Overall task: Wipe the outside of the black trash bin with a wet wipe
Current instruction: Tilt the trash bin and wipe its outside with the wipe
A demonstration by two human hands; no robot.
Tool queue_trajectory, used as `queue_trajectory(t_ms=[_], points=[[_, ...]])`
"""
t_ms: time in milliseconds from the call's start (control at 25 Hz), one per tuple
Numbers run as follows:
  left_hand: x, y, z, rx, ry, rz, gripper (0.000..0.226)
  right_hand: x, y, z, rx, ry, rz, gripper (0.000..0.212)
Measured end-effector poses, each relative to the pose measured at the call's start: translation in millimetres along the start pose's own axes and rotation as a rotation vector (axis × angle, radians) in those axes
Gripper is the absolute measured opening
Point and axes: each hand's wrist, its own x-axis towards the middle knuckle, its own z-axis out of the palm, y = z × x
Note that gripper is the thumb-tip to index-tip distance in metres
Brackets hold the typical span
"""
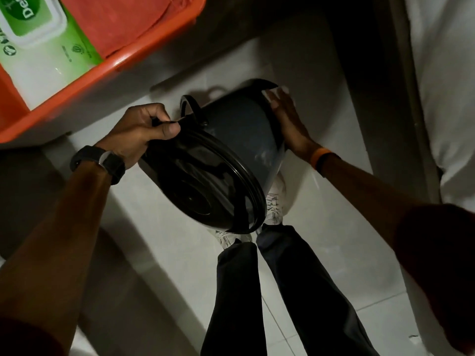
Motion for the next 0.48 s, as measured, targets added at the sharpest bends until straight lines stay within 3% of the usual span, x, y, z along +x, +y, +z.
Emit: queue_trajectory(t_ms=[120, 200, 280, 400, 440, 480], points=[[-2, -7, -1, -0.123, 0.094, -0.002, 0.068, -85, -35, 18, 0.073, -0.163, -0.317, 0.055], [-2, -15, 1, -0.202, 0.175, -0.018, 0.065, -117, -22, 24, 0.100, -0.241, -0.447, 0.055], [-2, -21, 16, -0.038, 0.400, 0.099, 0.039, -99, -7, 19, 0.038, -0.120, -0.354, 0.055], [-4, -19, 66, 0.532, 0.921, 0.463, 0.008, -36, 3, 13, 0.139, 0.056, -0.055, 0.048], [-5, -14, 87, 0.625, 0.940, 0.574, 0.015, -19, 9, 12, 0.129, 0.064, -0.008, 0.049], [-4, -11, 103, 0.674, 0.858, 0.692, 0.025, -4, 17, 10, 0.144, 0.047, 0.029, 0.052]])
